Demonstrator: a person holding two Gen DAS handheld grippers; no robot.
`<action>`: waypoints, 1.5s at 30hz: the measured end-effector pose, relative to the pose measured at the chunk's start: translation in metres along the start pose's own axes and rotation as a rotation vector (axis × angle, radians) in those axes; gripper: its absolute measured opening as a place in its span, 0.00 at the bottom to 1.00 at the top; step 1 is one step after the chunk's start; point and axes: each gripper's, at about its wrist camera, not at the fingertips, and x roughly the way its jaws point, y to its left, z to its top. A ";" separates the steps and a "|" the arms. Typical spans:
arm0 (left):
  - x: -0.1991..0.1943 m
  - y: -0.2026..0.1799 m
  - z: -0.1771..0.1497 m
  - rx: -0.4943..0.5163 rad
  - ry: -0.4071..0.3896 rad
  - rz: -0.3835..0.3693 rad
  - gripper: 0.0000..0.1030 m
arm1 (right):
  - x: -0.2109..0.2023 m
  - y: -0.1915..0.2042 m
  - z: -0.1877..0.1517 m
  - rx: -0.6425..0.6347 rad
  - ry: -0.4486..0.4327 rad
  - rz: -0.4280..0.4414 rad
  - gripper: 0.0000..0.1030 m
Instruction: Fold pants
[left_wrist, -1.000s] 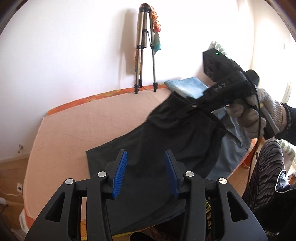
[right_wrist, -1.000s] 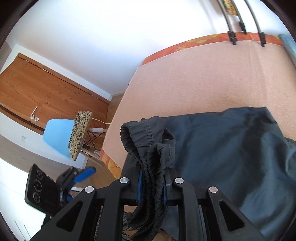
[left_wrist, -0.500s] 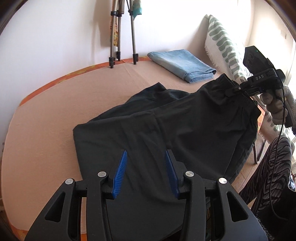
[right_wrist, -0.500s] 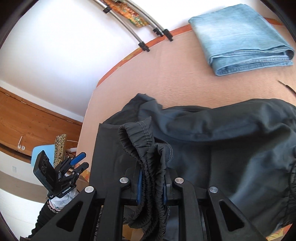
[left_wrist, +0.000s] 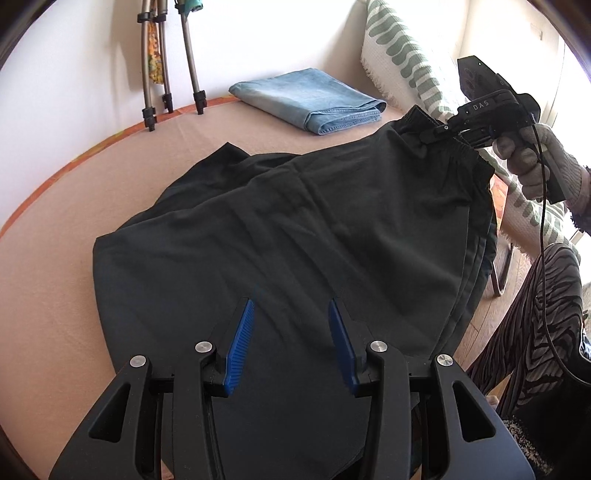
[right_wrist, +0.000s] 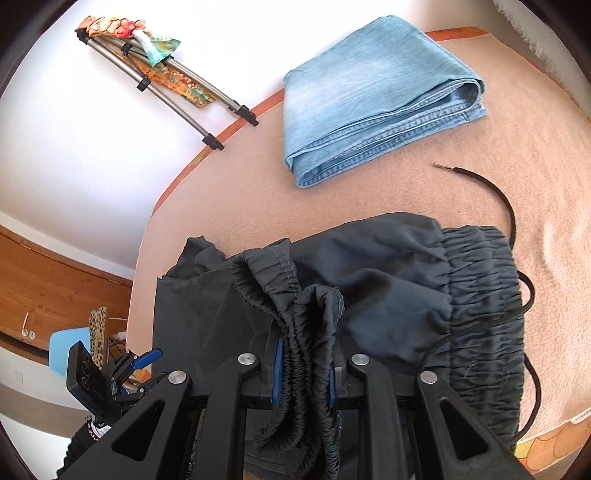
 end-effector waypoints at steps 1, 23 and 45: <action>0.002 -0.002 0.000 0.002 0.003 -0.004 0.39 | -0.001 -0.007 0.000 0.018 0.004 -0.005 0.33; -0.001 0.012 -0.018 -0.003 0.040 0.000 0.39 | -0.024 0.014 -0.060 -0.201 0.053 -0.379 0.18; -0.008 0.026 -0.035 -0.057 0.070 0.023 0.39 | 0.017 0.059 -0.017 -0.316 -0.001 -0.412 0.35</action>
